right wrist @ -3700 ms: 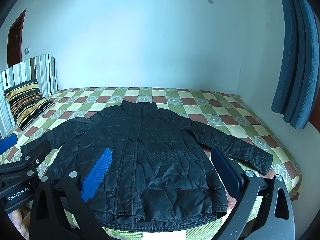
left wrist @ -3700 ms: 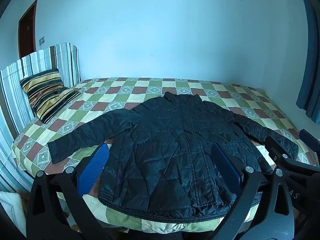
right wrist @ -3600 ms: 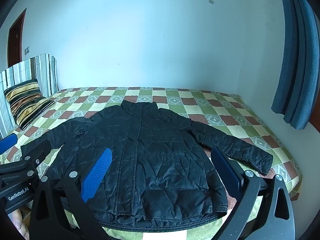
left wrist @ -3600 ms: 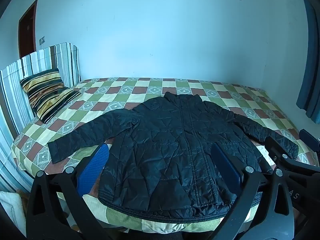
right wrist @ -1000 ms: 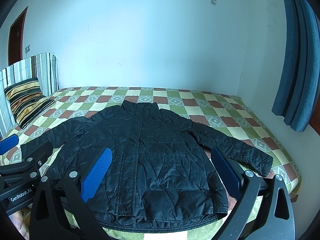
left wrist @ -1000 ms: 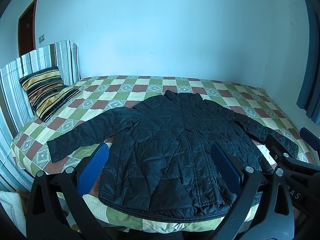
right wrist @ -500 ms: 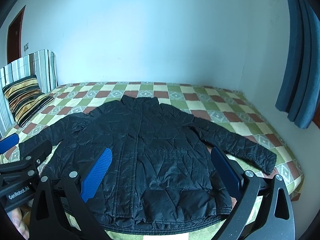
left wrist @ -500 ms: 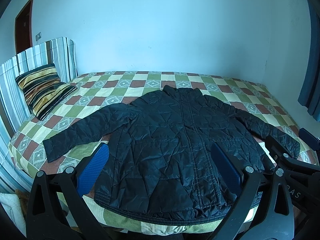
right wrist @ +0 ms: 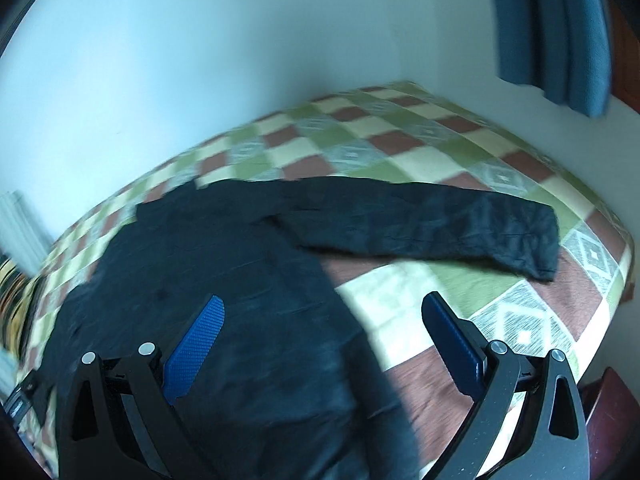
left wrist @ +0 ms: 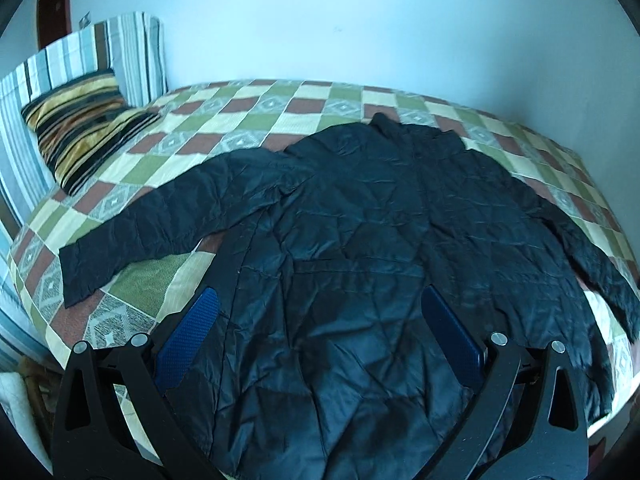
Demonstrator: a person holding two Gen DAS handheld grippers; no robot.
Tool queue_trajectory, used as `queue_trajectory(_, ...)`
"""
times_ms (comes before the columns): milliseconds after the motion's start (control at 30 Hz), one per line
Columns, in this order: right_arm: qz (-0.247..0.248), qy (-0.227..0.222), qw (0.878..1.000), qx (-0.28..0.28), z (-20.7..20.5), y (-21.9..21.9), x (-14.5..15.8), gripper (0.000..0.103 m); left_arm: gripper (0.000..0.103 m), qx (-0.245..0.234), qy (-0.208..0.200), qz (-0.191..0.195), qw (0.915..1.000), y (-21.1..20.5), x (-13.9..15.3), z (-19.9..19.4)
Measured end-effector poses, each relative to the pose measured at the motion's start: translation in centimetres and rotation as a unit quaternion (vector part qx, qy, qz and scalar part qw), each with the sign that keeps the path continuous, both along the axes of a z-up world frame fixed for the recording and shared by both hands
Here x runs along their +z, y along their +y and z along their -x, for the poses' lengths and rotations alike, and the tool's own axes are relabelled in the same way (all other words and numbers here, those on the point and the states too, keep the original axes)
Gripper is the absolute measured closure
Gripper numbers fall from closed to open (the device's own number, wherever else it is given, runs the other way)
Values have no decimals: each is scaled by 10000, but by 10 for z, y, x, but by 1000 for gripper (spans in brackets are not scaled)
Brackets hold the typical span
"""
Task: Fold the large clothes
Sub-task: 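Reach the right tool to the jacket sleeve cuff and grasp it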
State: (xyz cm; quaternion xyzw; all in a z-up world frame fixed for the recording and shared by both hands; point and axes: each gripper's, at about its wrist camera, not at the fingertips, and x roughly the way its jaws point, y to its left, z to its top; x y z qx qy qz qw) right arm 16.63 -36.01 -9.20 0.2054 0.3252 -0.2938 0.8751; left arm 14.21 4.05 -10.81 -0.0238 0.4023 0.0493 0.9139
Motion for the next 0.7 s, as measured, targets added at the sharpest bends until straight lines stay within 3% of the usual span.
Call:
queue_trajectory(267, -72, 252, 9917, -1256, 26, -108, -28, 5, 2, 517, 358, 47, 9980, 28, -35, -37)
queue_trajectory(500, -154, 240, 9776, -2085, 57, -187, -47, 6, 2, 575, 576, -71, 9967, 30, -52, -53)
queue_trajectory(567, -329, 149, 9736, -2253, 67, -209, -54, 11, 2, 581, 593, -72, 9965, 30, -55, -55)
queue_trajectory(633, -536, 139, 9706, -2343, 71, -223, -61, 29, 2, 608, 623, -67, 9962, 30, -59, -56)
queue_trajectory(700, -813, 69, 9692, -2322, 74, -236, -69, 29, 2, 636, 668, -60, 9957, 31, -62, -57)
